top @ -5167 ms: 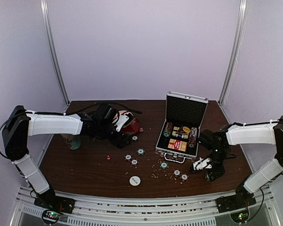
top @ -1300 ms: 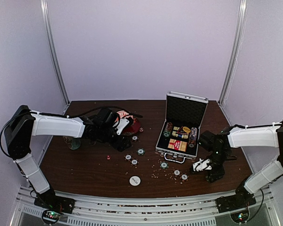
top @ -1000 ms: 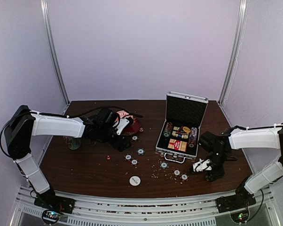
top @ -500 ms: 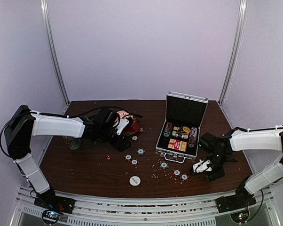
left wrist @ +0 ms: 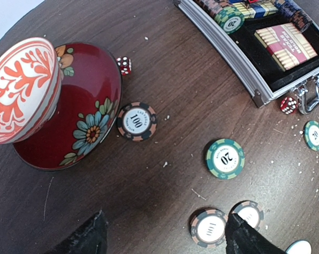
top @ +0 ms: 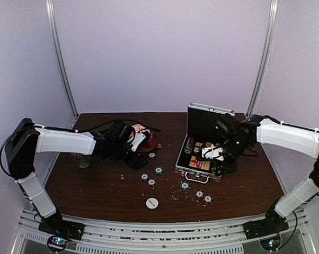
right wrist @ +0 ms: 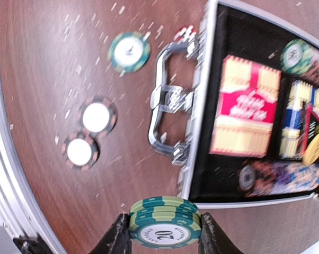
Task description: Pack up texas hold em set
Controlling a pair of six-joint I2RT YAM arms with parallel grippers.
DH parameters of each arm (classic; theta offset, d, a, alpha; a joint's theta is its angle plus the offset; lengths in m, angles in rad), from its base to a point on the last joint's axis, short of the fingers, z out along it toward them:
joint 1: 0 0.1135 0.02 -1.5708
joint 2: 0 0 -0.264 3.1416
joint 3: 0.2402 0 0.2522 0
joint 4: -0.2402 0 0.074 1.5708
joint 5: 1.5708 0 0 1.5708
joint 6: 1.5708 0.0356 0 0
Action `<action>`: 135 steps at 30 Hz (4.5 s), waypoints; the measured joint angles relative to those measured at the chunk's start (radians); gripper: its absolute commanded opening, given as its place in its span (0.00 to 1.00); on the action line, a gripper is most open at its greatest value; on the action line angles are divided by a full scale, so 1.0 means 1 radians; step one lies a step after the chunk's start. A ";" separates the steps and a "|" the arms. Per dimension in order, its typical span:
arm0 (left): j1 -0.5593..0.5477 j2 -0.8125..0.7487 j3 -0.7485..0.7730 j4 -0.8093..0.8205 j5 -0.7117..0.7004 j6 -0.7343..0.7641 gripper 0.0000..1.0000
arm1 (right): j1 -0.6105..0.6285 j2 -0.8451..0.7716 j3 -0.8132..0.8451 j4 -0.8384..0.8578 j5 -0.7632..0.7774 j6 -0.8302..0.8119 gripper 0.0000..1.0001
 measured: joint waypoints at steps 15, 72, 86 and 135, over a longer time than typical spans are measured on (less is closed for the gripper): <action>0.015 -0.121 -0.046 -0.003 -0.098 -0.021 0.80 | 0.073 0.403 0.252 0.345 0.140 0.191 0.26; 0.033 -0.139 -0.066 -0.001 -0.092 -0.034 0.81 | 0.107 0.529 0.357 0.479 0.276 0.315 0.98; 0.033 -0.139 -0.066 0.000 -0.088 -0.034 0.81 | 0.107 0.535 0.357 0.410 0.284 0.336 0.97; 0.033 -0.137 -0.066 0.014 -0.066 -0.034 0.81 | 0.014 0.610 0.449 0.391 0.432 0.385 0.90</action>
